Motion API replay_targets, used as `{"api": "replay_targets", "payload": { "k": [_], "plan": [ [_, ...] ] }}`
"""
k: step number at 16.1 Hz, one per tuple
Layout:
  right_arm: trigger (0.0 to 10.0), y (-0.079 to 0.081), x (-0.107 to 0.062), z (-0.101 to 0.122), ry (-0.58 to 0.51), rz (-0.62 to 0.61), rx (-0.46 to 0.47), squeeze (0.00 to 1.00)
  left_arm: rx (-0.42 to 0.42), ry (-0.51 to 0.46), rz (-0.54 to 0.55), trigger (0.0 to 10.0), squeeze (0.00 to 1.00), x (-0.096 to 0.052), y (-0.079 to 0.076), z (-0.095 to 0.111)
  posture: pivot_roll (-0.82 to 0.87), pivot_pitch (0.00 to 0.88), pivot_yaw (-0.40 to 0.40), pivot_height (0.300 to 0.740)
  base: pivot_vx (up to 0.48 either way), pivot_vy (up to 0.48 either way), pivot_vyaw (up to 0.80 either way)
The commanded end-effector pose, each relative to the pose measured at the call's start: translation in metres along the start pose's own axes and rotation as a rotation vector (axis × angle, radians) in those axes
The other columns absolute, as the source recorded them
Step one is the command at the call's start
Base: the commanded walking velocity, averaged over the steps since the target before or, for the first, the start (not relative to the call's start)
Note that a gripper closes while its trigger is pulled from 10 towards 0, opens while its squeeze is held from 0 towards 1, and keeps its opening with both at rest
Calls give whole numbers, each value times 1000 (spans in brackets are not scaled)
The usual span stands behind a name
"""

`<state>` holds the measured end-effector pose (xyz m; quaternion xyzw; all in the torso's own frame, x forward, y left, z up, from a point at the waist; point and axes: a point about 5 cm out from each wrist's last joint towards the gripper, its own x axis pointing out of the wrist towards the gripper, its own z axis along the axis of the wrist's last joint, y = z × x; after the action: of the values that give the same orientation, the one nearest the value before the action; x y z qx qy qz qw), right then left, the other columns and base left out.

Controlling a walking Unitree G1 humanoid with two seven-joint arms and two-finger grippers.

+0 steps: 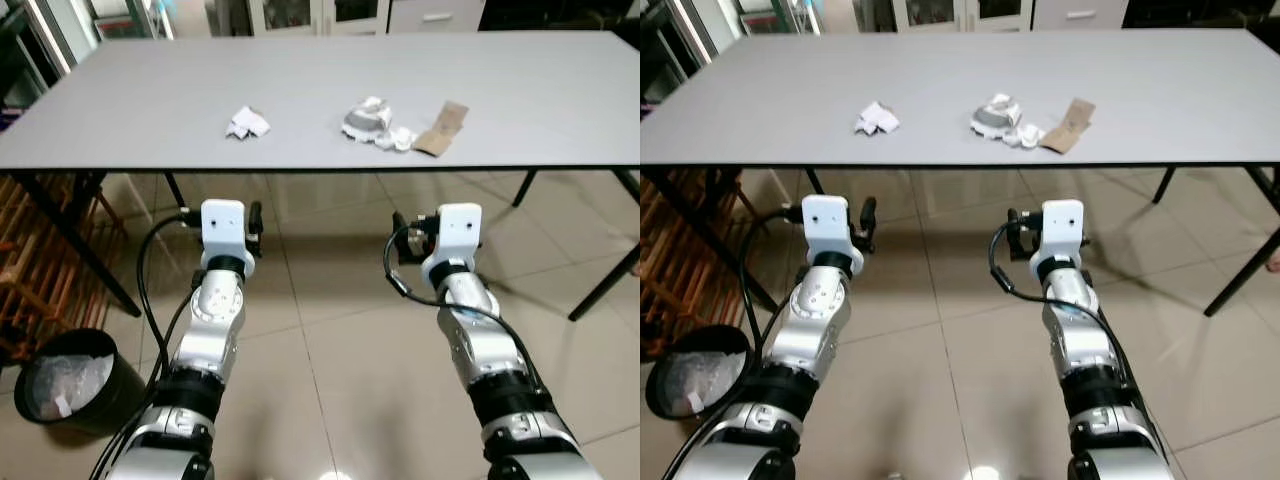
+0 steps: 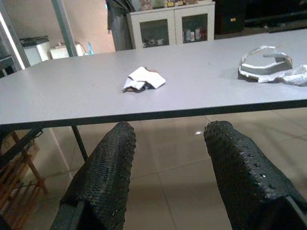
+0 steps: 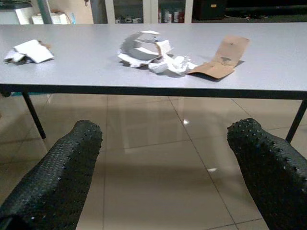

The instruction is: Picking trash to rubbish bin

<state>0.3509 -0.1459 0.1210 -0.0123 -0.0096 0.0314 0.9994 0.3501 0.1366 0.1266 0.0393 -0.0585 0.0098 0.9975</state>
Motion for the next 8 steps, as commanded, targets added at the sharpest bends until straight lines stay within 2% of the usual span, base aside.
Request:
{"api": "replay_targets", "payload": {
  "k": [1,3,8],
  "plan": [
    [10000,-7,0,2,-8,-10,-8,0,0,-2,-23,10000,0,0,-8,1,-63,58,50,740,337,0,0],
    [10000,-5,-1,2,-6,-1,-18,0,0,-3,-22,10000,0,0,-8,1,-63,56,50,740,341,0,587],
    [10000,-6,0,2,-4,-7,-3,0,0,-3,-20,10000,0,0,-8,1,-66,49,49,740,340,0,0]
  ]
}}
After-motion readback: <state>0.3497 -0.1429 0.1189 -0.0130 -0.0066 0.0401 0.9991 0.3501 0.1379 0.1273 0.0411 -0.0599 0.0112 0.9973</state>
